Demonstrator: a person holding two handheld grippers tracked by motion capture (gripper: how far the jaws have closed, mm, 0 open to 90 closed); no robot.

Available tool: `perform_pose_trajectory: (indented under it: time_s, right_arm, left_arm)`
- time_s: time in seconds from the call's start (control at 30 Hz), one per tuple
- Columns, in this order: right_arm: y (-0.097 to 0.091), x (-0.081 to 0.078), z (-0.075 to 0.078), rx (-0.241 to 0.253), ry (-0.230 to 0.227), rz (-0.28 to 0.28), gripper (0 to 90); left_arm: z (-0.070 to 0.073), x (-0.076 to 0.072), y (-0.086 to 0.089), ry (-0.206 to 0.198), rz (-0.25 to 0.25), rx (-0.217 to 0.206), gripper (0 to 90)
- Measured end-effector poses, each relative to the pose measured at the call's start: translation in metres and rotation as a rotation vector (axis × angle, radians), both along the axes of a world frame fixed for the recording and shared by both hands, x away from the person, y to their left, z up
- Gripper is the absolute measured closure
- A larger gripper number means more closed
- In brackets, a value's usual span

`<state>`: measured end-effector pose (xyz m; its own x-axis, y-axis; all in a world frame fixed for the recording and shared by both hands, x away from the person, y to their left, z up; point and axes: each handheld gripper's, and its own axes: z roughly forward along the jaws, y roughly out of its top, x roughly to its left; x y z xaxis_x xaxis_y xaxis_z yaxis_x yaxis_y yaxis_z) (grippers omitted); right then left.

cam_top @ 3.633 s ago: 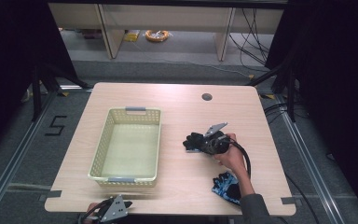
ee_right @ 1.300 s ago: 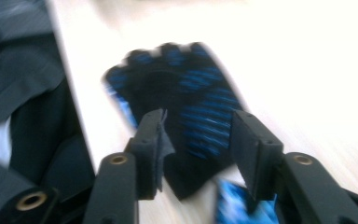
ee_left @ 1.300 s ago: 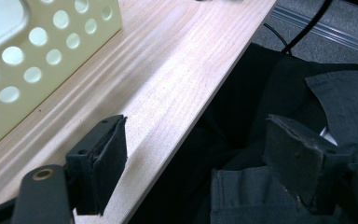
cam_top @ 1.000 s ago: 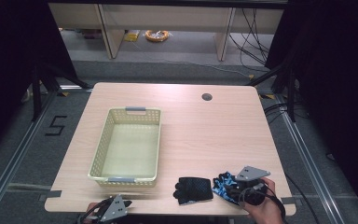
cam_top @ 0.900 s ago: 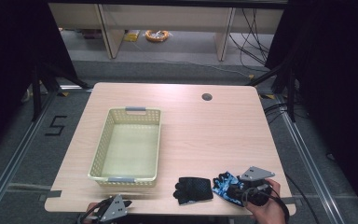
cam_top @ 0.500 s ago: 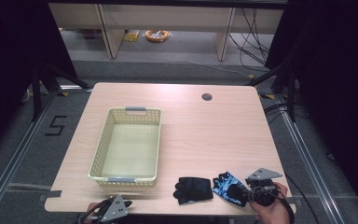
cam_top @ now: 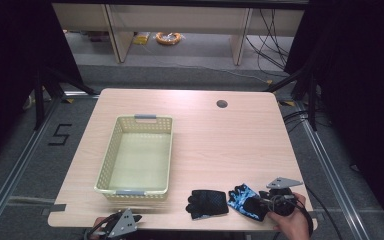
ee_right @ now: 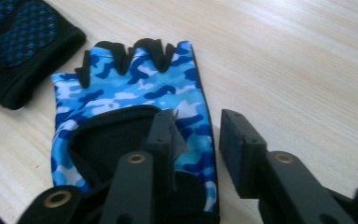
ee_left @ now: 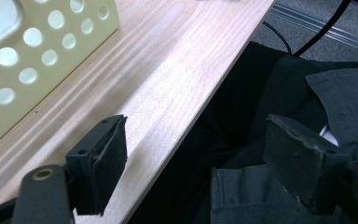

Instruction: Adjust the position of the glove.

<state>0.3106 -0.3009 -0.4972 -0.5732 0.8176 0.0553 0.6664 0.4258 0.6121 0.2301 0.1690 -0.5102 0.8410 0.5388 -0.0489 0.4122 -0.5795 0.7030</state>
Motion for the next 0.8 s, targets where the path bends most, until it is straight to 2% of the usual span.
perform_pose_trajectory:
  time_s: [0.03,0.07,0.1,0.13,0.17,0.2,0.23,0.27,0.3,0.37,0.4,0.47,0.57,0.6,0.63,0.67,0.77,0.8]
  right_arm:
    - [0.000,0.000,0.000,0.000,0.000,0.000,67.5]
    - [-0.002,0.000,0.000,0.030,0.032,0.024,73.1]
    - [-0.003,0.000,0.000,0.041,0.033,0.028,74.3]
    - [-0.004,0.000,-0.001,0.030,0.004,0.029,75.8]
    - [-0.004,0.001,-0.001,0.036,0.007,0.028,78.1]
    - [-0.005,0.001,0.000,0.051,0.031,0.034,81.3]
    - [-0.005,0.001,0.000,0.051,0.031,0.034,81.3]
    - [-0.005,0.002,0.000,0.027,0.017,0.048,85.2]
    - [-0.003,0.002,0.000,0.010,0.008,0.035,86.6]
    - [-0.001,0.001,-0.001,0.027,-0.008,0.023,87.3]
    - [0.001,0.002,-0.002,0.007,-0.034,0.035,88.6]
    - [0.002,0.000,0.002,-0.014,-0.008,0.035,88.9]
    - [0.003,0.000,0.002,-0.011,-0.022,0.040,89.0]
    - [0.000,0.001,0.007,-0.033,-0.029,0.068,89.0]
    - [0.000,0.001,0.008,-0.030,-0.045,0.074,89.0]
    - [-0.001,0.001,0.010,-0.037,-0.064,0.097,89.0]
    - [-0.004,-0.002,0.015,-0.040,-0.089,0.112,89.0]
    - [-0.005,-0.004,0.020,-0.023,-0.105,0.120,89.0]
  left_arm:
    - [0.000,0.000,0.000,0.000,0.000,0.000,21.2]
    - [0.000,-0.001,0.000,-0.010,0.005,0.001,21.2]
    - [0.000,-0.001,0.000,-0.003,0.004,-0.003,21.2]
    - [0.000,0.000,0.000,-0.009,-0.003,0.013,21.2]
    - [0.000,0.000,0.000,-0.009,-0.002,0.012,21.2]
    - [0.000,0.000,0.000,-0.010,-0.003,0.014,21.2]
    - [0.000,0.000,0.000,-0.010,-0.003,0.014,21.3]
    - [0.001,0.000,0.000,-0.014,0.006,0.011,21.3]
    - [0.000,-0.001,0.000,-0.009,0.006,0.001,21.3]
    - [0.000,0.000,0.000,-0.012,0.003,0.004,21.3]
    - [0.000,0.000,0.000,-0.013,0.008,0.005,21.3]
    - [0.000,0.000,0.000,-0.013,0.004,0.004,21.4]
    - [0.000,0.000,0.000,-0.004,0.003,-0.002,21.4]
    - [0.001,0.001,0.001,-0.026,-0.009,0.011,21.4]
    - [0.000,0.000,0.000,-0.010,0.010,0.001,21.3]
    - [0.000,0.001,0.001,-0.008,0.002,0.006,21.4]
    - [0.000,0.002,0.001,-0.013,0.010,0.011,21.3]
    - [0.000,0.002,0.001,-0.010,0.008,0.012,21.3]
